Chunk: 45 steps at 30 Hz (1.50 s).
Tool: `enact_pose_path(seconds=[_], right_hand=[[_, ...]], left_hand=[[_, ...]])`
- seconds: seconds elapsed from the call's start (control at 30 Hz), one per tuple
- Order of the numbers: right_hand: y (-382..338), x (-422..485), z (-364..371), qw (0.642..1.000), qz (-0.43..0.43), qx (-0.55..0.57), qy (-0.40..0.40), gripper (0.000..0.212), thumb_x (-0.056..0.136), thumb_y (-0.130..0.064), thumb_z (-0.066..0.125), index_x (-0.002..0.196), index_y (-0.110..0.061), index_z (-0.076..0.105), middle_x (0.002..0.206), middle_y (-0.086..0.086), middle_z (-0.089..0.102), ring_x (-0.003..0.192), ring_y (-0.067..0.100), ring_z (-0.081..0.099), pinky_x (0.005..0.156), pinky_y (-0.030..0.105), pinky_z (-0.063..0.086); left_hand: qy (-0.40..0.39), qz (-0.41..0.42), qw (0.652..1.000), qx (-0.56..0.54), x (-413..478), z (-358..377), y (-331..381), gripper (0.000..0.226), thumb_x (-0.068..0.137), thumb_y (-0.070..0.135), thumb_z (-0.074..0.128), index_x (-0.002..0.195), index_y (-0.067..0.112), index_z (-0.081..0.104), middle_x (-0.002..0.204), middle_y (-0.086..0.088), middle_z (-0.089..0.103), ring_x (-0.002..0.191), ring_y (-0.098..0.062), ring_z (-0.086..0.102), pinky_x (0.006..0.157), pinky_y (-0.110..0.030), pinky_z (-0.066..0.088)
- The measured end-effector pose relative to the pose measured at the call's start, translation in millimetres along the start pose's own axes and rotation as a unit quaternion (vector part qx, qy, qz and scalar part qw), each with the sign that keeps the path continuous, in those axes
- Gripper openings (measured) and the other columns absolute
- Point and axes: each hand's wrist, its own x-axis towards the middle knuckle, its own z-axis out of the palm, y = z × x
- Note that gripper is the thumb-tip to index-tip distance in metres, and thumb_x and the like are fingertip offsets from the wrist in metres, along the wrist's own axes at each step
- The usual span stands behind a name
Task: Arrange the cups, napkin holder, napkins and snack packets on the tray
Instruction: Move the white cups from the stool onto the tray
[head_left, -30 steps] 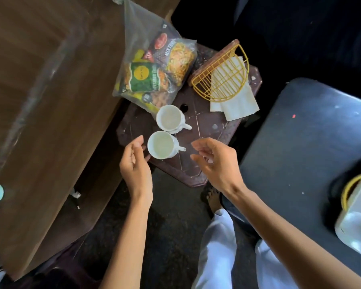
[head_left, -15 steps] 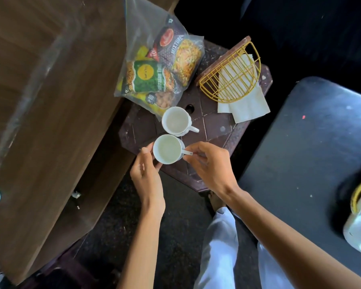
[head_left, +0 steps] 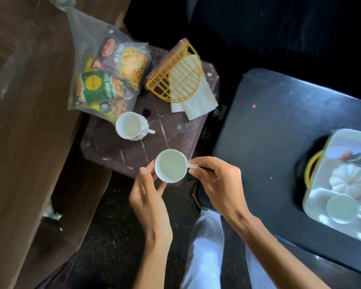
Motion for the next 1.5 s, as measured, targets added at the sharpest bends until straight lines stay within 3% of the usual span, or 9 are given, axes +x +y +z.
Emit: enact_pose_path(seconds=[0.13, 0.27, 0.47, 0.7, 0.8, 0.97, 1.03, 1.33, 1.5], right_hand=[[13.4, -21.0, -59.8, 0.999, 0.014, 0.003, 0.048, 0.013, 0.088, -0.012, 0.075, 0.098, -0.019, 0.078, 0.095, -0.016, 0.076, 0.090, -0.001, 0.071, 0.077, 0.012, 0.054], [31.1, -41.8, -126.4, 0.996, 0.011, -0.010, 0.092, 0.017, 0.088, -0.013, 0.075, 0.097, -0.028, 0.076, 0.095, -0.017, 0.076, 0.089, 0.001, 0.072, 0.077, 0.020, 0.058], [60.1, -61.3, -216.7, 0.988, 0.024, -0.017, 0.152, 0.026, 0.087, -0.012, 0.076, 0.092, -0.038, 0.074, 0.088, -0.031, 0.072, 0.085, -0.004, 0.071, 0.071, 0.012, 0.054], [102.1, -75.5, -290.8, 0.983, 0.055, -0.008, 0.177, 0.015, 0.086, -0.010, 0.076, 0.099, -0.014, 0.074, 0.092, -0.015, 0.072, 0.086, -0.013, 0.068, 0.074, 0.006, 0.051], [120.1, -75.2, -309.2, 0.981, 0.066, -0.017, 0.180, 0.014, 0.087, -0.008, 0.075, 0.100, -0.009, 0.075, 0.090, -0.022, 0.069, 0.084, -0.019, 0.065, 0.072, 0.001, 0.048], [148.6, -71.2, -321.8, 0.980, 0.078, -0.020, 0.183, 0.012, 0.087, -0.008, 0.075, 0.100, -0.007, 0.075, 0.089, -0.026, 0.068, 0.084, -0.020, 0.064, 0.074, 0.000, 0.047], [157.5, -69.0, -322.6, 0.980, 0.082, -0.026, 0.177, 0.012, 0.088, -0.009, 0.075, 0.099, -0.008, 0.075, 0.090, -0.027, 0.067, 0.085, -0.020, 0.064, 0.074, 0.000, 0.046], [180.0, -61.9, -325.2, 0.981, 0.103, -0.028, 0.164, 0.012, 0.088, -0.007, 0.074, 0.100, -0.007, 0.075, 0.089, -0.020, 0.068, 0.085, -0.022, 0.063, 0.075, 0.000, 0.046], [184.3, -62.8, -327.3, 0.981, 0.109, -0.037, 0.155, 0.011, 0.088, -0.005, 0.073, 0.100, -0.005, 0.075, 0.089, -0.009, 0.071, 0.084, -0.023, 0.062, 0.074, 0.000, 0.046]], left_hand=[[-0.059, 0.013, 0.998, 0.027, -45.0, 37.9, -7.4, 0.030, 0.108, 0.026, 0.046, 0.111, 0.021, 0.075, 0.108, 0.005, 0.079, 0.107, -0.004, 0.072, 0.086, -0.022, 0.061], [-0.136, 0.021, 0.989, 0.058, -85.6, 82.5, -19.3, 0.025, 0.106, 0.014, 0.050, 0.114, 0.017, 0.074, 0.103, 0.019, 0.079, 0.100, 0.004, 0.072, 0.084, -0.020, 0.061], [-0.214, 0.023, 0.972, 0.094, -140.5, 146.9, -48.6, 0.024, 0.102, 0.007, 0.056, 0.104, 0.020, 0.076, 0.111, 0.001, 0.077, 0.098, -0.004, 0.074, 0.081, -0.027, 0.063], [-0.283, 0.020, 0.947, 0.154, -175.7, 207.5, -82.2, 0.018, 0.098, 0.013, 0.059, 0.105, 0.015, 0.076, 0.104, 0.000, 0.079, 0.100, -0.017, 0.074, 0.089, -0.047, 0.063], [-0.295, 0.022, 0.939, 0.178, -184.6, 226.5, -95.0, 0.018, 0.097, 0.011, 0.060, 0.104, 0.014, 0.076, 0.102, -0.002, 0.079, 0.097, -0.021, 0.075, 0.088, -0.051, 0.062], [-0.298, 0.028, 0.932, 0.204, -189.4, 240.8, -113.2, 0.017, 0.096, 0.010, 0.063, 0.100, 0.018, 0.077, 0.097, 0.005, 0.079, 0.089, -0.009, 0.075, 0.083, -0.044, 0.065], [-0.293, 0.032, 0.931, 0.217, -189.3, 243.7, -118.8, 0.016, 0.096, 0.011, 0.063, 0.100, 0.018, 0.077, 0.098, 0.006, 0.079, 0.092, -0.012, 0.075, 0.085, -0.046, 0.064], [-0.280, 0.029, 0.924, 0.259, -188.2, 251.0, -135.6, 0.013, 0.095, 0.010, 0.065, 0.101, 0.016, 0.075, 0.099, -0.001, 0.078, 0.096, -0.021, 0.074, 0.089, -0.051, 0.062], [-0.279, 0.042, 0.918, 0.280, -190.2, 250.2, -140.3, 0.013, 0.095, 0.011, 0.064, 0.101, 0.017, 0.075, 0.097, 0.004, 0.077, 0.094, -0.016, 0.074, 0.087, -0.046, 0.063]])
